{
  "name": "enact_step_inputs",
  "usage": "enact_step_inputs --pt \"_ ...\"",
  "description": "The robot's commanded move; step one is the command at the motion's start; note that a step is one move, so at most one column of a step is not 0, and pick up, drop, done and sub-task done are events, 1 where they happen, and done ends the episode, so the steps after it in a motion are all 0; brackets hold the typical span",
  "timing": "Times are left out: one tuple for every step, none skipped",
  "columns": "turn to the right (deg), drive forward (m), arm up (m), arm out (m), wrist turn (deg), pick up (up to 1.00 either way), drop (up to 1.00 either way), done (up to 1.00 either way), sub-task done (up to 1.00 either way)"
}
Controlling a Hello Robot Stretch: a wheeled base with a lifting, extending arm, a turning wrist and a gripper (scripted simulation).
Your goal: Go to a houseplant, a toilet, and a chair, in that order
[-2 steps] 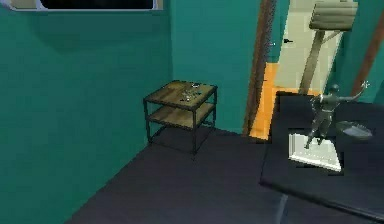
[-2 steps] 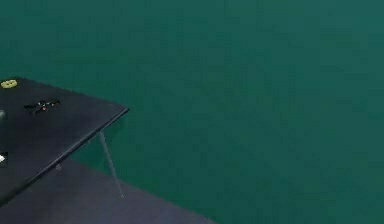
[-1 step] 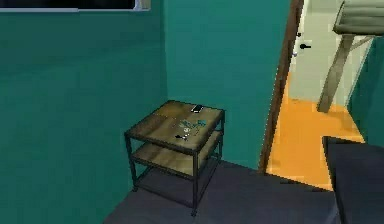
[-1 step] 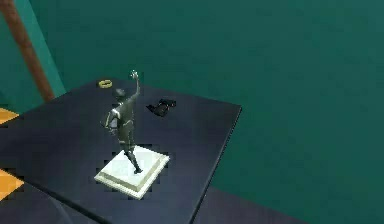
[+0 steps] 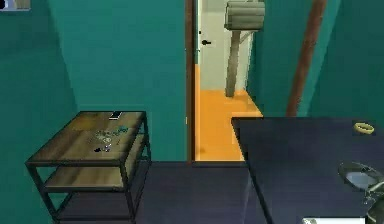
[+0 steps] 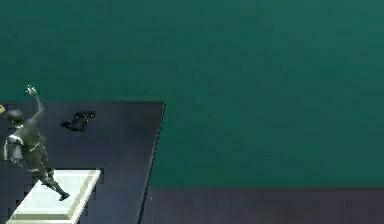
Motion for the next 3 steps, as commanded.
enact_step_inputs --pt "0.0 1.00 0.00 0.00 0.0 0.00 0.00 0.00 0.00" --pt "0.0 0.20 0.00 0.00 0.0 0.00 0.00 0.00 0.00" --pt "42.0 0.00 0.00 0.00 0.0 0.00 0.00 0.00 0.00"
